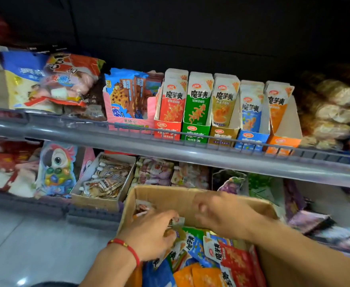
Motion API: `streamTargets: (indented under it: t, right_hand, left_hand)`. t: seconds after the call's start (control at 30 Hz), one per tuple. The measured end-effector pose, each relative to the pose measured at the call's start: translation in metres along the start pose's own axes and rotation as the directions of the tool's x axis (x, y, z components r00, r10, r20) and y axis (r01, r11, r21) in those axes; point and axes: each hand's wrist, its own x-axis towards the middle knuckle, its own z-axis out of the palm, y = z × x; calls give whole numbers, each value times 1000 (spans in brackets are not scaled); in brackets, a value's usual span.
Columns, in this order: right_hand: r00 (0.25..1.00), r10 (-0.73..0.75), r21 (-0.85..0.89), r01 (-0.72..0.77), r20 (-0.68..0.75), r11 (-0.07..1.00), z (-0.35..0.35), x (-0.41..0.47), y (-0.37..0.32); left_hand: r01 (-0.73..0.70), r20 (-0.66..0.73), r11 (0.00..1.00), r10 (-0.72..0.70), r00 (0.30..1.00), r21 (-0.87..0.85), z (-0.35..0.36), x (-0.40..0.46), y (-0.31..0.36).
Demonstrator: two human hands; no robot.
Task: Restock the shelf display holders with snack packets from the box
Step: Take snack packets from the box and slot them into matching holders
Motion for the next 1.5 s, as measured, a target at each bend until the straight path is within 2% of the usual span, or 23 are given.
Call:
streamTargets:
  t: [0.03, 0.1, 0.2, 0.43, 0.5, 0.63, 0.73, 0.8, 0.9, 1.0, 1.03, 1.1, 1.17, 1.23, 1.27, 1.33, 1.37, 1.4, 1.47, 1.5]
  right_hand:
    - [989, -10, -21, 13, 149, 1000, 18, -1, -2]
    - [951, -83, -7, 89, 297, 996, 49, 0, -10]
    - [945, -113, -7, 121, 308, 993, 83, 12, -21]
    - [928, -51, 25, 45, 370, 999, 110, 40, -14]
    - [943, -68, -19, 79, 325, 997, 113, 43, -12]
    - [949, -202, -291, 269, 241, 918, 117, 36, -12]
    - [936, -300, -323, 346, 185, 881, 98, 26, -8]
    - [950, -297, -333, 311, 94, 890, 74, 17, 1]
    - [984, -177, -259, 176, 19, 950, 40, -3, 22]
    - [965, -91, -104, 67, -246, 992, 20, -27, 37]
    - [950, -49, -14, 47, -309, 999, 15, -34, 40]
    - [933, 14, 140, 39, -360, 989, 11, -45, 45]
    - [929, 55, 256, 44, -367, 966, 6, -51, 45]
    - [919, 85, 333, 52, -384, 941, 4, -57, 44]
    - [920, 109, 363, 38, -376, 931, 4, -58, 45]
    - [923, 183, 448, -13, -338, 894, 2, -62, 46]
    - [917, 226, 501, -33, -330, 865, 0, -63, 48]
    - [900, 274, 553, -45, -338, 832, -3, -66, 51]
    - [835, 367, 593, -61, -411, 803, -10, -73, 54]
    - [789, 387, 564, -62, -478, 824, -13, -79, 54]
  left_hand:
    - [-5, 11, 1000, 5, 1000, 1, 2, -2, -2]
    - [-18, -2, 1000, 18, 1000, 3, 4, -6, -4]
    - [9, -51, 999, -11, 999, -30, 3, -11, -11]
    - [44, -178, 995, -59, 982, -89, 9, -19, -25]
    - [42, -188, 995, -59, 980, -92, 10, -18, -25]
    - [45, -215, 993, -67, 974, -105, 11, -15, -25]
    - [59, -252, 990, -90, 963, -127, 11, -12, -25]
    - [66, -276, 987, -105, 955, -146, 9, -10, -23]
    - [47, -247, 972, -105, 963, -228, 9, -10, -14]
    - [32, -173, 938, -97, 980, -345, 20, -7, 1]
    - [52, -129, 861, -135, 982, -505, 25, -5, 8]
    - [168, 53, 536, -223, 973, -827, 33, 2, 19]
    - [288, 244, 329, -167, 955, -899, 37, 2, 28]
    - [354, 357, 151, -7, 934, -923, 36, -4, 37]
    - [373, 377, 62, 60, 924, -926, 36, -7, 40]
    - [347, 346, -35, 38, 938, -937, 35, -7, 45]
    - [319, 319, -2, -44, 947, -948, 34, -6, 47]
    - [281, 269, 89, -125, 955, -956, 34, -4, 46]
    - [171, 72, 365, -269, 961, -915, 30, -3, 44]
    - [133, -21, 445, -324, 946, -886, 29, -3, 43]
